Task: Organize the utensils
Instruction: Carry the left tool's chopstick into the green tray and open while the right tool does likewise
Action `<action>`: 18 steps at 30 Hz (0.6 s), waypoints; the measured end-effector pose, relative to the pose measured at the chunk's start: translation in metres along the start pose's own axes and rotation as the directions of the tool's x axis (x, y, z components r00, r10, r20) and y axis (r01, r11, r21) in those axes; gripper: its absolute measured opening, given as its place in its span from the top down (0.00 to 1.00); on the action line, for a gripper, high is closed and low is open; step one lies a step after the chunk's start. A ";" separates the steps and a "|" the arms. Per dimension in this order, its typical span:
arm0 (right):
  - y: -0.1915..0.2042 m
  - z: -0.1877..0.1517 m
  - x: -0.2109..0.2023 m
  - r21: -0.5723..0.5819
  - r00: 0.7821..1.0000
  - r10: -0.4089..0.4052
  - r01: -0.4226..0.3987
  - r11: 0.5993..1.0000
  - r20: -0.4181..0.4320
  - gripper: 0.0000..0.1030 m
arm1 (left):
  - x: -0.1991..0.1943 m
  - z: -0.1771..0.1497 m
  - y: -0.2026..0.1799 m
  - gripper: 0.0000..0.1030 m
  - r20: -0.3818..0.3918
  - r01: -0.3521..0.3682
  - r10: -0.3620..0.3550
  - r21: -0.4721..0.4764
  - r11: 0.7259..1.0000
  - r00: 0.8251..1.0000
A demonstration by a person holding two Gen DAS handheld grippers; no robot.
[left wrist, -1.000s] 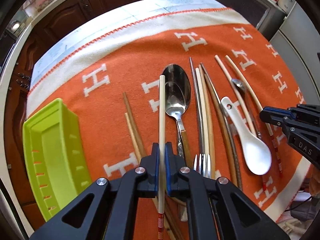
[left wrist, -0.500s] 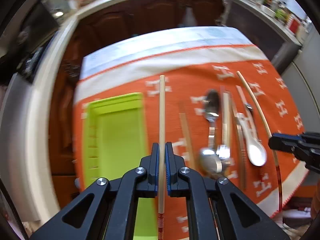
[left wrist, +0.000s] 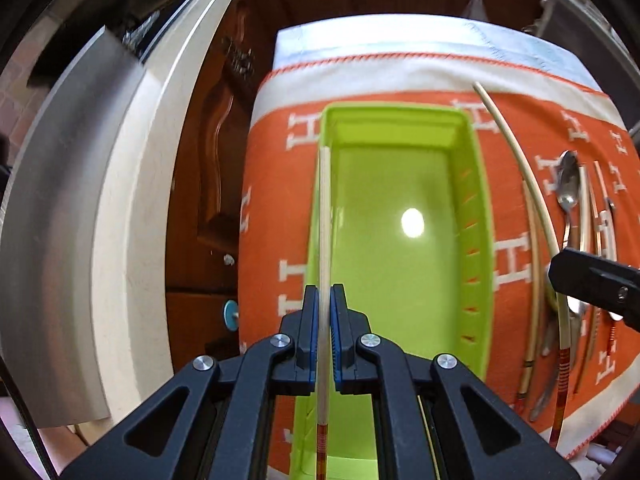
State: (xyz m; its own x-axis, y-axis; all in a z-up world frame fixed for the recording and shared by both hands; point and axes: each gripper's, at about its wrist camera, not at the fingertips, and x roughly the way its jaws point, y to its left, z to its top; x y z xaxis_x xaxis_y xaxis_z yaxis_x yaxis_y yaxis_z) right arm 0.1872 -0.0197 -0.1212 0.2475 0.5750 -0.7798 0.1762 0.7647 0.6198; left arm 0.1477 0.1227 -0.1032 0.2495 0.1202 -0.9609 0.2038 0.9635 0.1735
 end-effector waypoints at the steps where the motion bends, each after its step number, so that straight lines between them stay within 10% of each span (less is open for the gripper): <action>1: 0.004 0.001 0.008 0.002 1.000 0.001 -0.001 1.000 -0.004 0.95 | 0.004 -0.001 0.003 0.97 -0.006 0.011 -0.011 -0.007 1.000 1.000; 18: 0.022 0.019 0.067 0.022 0.998 -0.048 0.049 0.999 -0.039 0.85 | 0.012 0.021 0.001 0.96 0.033 0.066 -0.066 -0.011 0.998 0.997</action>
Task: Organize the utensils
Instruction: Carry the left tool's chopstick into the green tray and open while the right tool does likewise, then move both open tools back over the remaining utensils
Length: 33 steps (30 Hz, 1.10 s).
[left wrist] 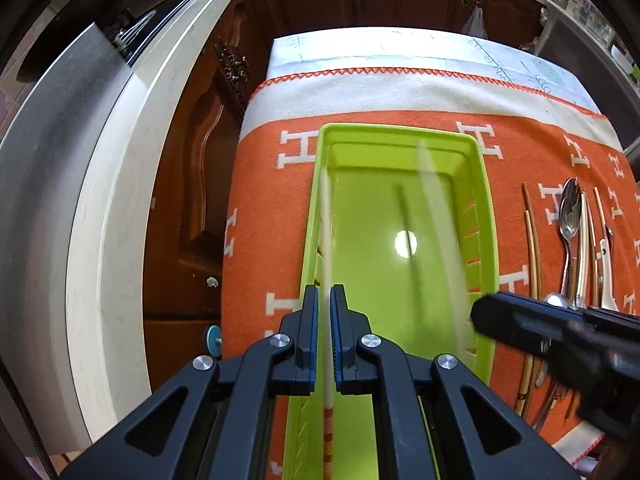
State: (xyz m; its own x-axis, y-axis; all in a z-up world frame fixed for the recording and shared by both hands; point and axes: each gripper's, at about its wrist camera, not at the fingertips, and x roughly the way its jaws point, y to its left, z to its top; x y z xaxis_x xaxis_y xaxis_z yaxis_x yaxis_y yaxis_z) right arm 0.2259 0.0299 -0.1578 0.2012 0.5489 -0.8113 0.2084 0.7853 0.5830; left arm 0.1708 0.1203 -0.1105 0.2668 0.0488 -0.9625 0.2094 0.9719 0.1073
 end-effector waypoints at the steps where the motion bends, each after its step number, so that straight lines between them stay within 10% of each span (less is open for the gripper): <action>1: 0.000 -0.001 -0.001 -0.006 1.000 -0.007 0.007 1.000 0.006 0.81 | 0.000 0.001 -0.001 0.95 -0.002 0.001 -0.001 0.006 1.000 1.000; 16: -0.028 -0.008 -0.031 -0.035 0.999 -0.016 0.017 0.999 0.037 0.74 | 0.006 -0.010 0.023 0.74 0.002 -0.021 0.021 -0.032 0.999 1.000; 21: -0.049 -0.015 -0.051 -0.054 0.998 -0.036 0.039 0.998 0.058 0.74 | 0.012 -0.017 0.021 0.95 -0.004 0.019 -0.020 -0.036 0.999 1.000; 33: -0.082 -0.031 -0.089 -0.098 0.994 -0.073 0.081 0.992 0.084 0.74 | 0.001 -0.045 0.007 0.95 0.000 -0.037 0.037 -0.038 0.999 0.999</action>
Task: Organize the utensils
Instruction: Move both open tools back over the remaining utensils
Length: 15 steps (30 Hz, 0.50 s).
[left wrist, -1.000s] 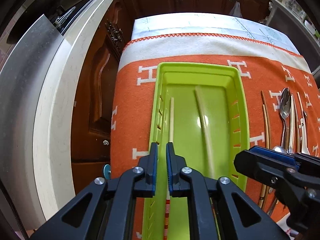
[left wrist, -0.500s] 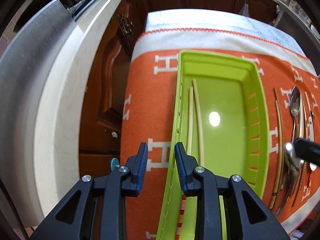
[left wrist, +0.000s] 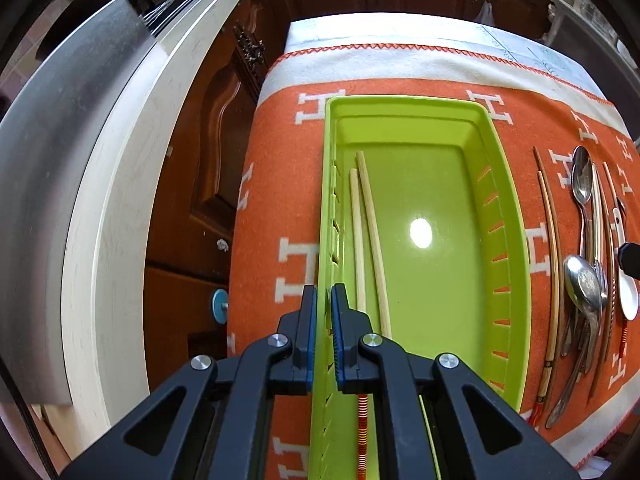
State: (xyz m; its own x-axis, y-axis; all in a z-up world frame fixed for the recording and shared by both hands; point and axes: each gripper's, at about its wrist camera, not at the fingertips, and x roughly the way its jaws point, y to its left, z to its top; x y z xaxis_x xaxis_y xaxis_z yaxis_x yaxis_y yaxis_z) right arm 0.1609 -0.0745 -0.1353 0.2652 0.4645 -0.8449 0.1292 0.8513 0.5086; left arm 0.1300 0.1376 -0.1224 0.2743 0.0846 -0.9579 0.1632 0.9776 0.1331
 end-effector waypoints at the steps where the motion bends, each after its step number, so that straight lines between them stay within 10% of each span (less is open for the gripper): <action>1: -0.003 -0.001 -0.004 -0.004 1.000 -0.002 0.002 1.000 0.004 0.74 | -0.001 -0.001 0.001 0.94 -0.006 -0.004 0.004 -0.009 1.000 1.000; 9: -0.022 -0.014 -0.042 -0.049 0.998 -0.062 0.064 0.997 0.024 0.74 | -0.055 -0.006 -0.001 0.41 0.107 -0.029 0.035 -0.049 0.998 0.994; 15: -0.044 -0.027 -0.075 -0.049 0.994 -0.098 0.101 0.994 0.054 0.71 | -0.104 -0.006 -0.030 0.27 0.274 0.089 -0.077 -0.030 0.996 0.959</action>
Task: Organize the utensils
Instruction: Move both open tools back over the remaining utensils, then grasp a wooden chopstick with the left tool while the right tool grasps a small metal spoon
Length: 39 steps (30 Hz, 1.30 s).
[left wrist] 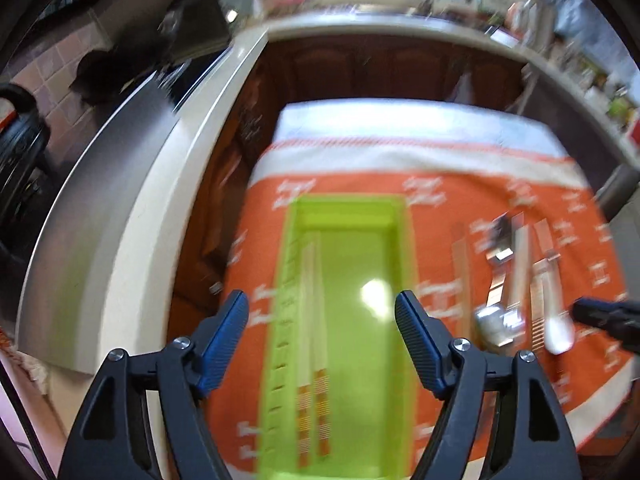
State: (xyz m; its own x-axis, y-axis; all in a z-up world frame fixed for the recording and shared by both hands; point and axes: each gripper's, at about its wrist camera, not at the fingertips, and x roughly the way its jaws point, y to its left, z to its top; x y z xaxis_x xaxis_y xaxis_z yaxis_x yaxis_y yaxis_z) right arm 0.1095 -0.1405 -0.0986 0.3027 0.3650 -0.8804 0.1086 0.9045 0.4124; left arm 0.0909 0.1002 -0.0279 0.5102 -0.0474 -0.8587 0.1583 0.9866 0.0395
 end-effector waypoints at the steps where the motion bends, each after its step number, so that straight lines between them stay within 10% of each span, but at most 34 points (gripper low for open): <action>1: -0.007 -0.002 -0.005 0.012 1.000 -0.003 0.003 1.000 0.012 0.71 | -0.005 0.000 -0.009 0.26 0.026 0.029 -0.030 0.003 1.000 0.999; 9: -0.048 -0.013 -0.031 0.015 0.986 -0.120 0.119 0.993 0.116 0.71 | 0.010 -0.011 -0.076 0.27 -0.097 0.228 -0.226 0.008 0.974 0.969; 18: -0.089 -0.025 -0.021 0.025 0.984 -0.164 0.163 0.986 0.075 0.71 | 0.065 -0.031 -0.102 0.80 -0.230 0.241 -0.227 0.032 0.970 0.946; 39: -0.114 -0.029 0.017 0.028 0.992 -0.123 0.122 0.992 0.019 0.71 | 0.112 -0.040 -0.105 0.87 -0.306 0.234 -0.203 0.068 0.970 0.930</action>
State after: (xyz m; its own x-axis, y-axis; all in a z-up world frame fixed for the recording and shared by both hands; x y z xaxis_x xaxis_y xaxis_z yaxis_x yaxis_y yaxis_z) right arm 0.0743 -0.2308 -0.1671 0.3051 0.2470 -0.9197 0.1717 0.9357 0.3082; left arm 0.0979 -0.0026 -0.1488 0.1839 -0.1968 -0.9630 0.3308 0.9350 -0.1279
